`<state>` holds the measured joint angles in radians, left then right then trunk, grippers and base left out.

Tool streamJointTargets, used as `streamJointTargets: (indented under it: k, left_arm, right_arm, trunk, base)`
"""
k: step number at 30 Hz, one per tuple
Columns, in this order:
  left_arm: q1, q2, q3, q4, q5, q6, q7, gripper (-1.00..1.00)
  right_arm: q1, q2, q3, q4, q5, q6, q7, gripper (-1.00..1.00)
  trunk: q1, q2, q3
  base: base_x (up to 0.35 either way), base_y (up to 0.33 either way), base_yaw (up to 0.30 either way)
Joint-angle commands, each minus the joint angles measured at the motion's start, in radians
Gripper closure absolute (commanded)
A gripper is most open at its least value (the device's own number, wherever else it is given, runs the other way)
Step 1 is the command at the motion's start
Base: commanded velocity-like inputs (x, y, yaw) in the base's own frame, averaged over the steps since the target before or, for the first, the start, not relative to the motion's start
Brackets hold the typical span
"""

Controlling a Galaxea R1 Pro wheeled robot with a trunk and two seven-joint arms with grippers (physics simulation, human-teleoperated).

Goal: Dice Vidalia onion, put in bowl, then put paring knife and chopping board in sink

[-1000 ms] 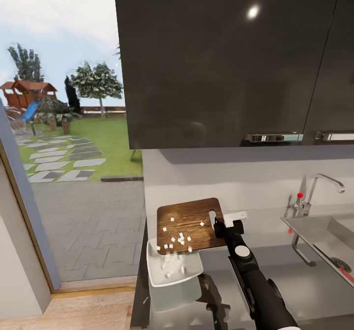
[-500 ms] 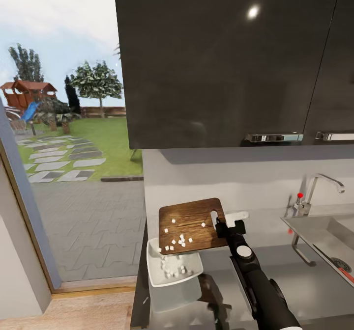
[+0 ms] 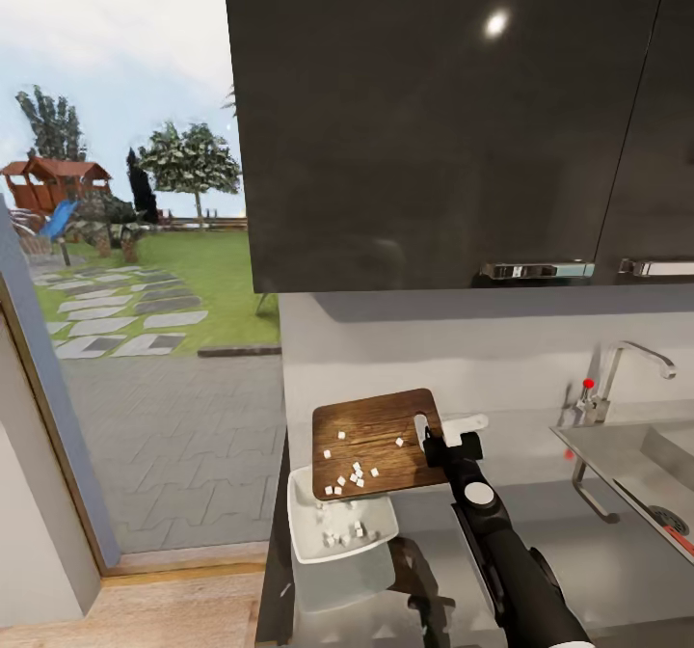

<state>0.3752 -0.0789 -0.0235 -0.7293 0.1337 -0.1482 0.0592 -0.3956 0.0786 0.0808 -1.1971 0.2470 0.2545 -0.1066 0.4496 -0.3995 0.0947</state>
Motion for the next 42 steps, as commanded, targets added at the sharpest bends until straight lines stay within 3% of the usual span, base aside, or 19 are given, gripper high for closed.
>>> streamJointTargets:
  k: [1, 25, 32, 42]
  left_arm:
    - [0.001, 0.000, -0.003, -0.001, 0.009, -0.002, 0.004, -1.00]
    - [0.001, 0.000, -0.003, -0.001, 0.009, -0.002, 0.004, -1.00]
    - [0.001, 0.000, -0.003, -0.001, 0.009, -0.002, 0.004, -1.00]
    - [0.001, 0.000, -0.003, -0.001, 0.009, -0.002, 0.004, -1.00]
  right_arm:
    - [0.000, 0.000, 0.002, -0.001, 0.009, 0.008, -0.004, 1.00]
    - [0.000, 0.000, 0.002, -0.001, 0.010, 0.008, -0.006, 1.00]
    - [0.000, 0.000, 0.003, -0.001, 0.039, 0.006, -0.026, 1.00]
    - [0.000, 0.000, 0.004, -0.001, 0.044, 0.006, -0.033, 1.00]
  trunk:
    - [0.000, -0.001, 0.000]
    - [0.000, -0.001, 0.000]
    - [0.000, -0.001, 0.000]
    - [0.000, -0.001, 0.000]
  base:
    - [0.000, 0.000, 0.000]
    - [0.000, 0.000, 0.000]
    - [0.000, 0.000, 0.000]
    - [0.000, 0.000, 0.000]
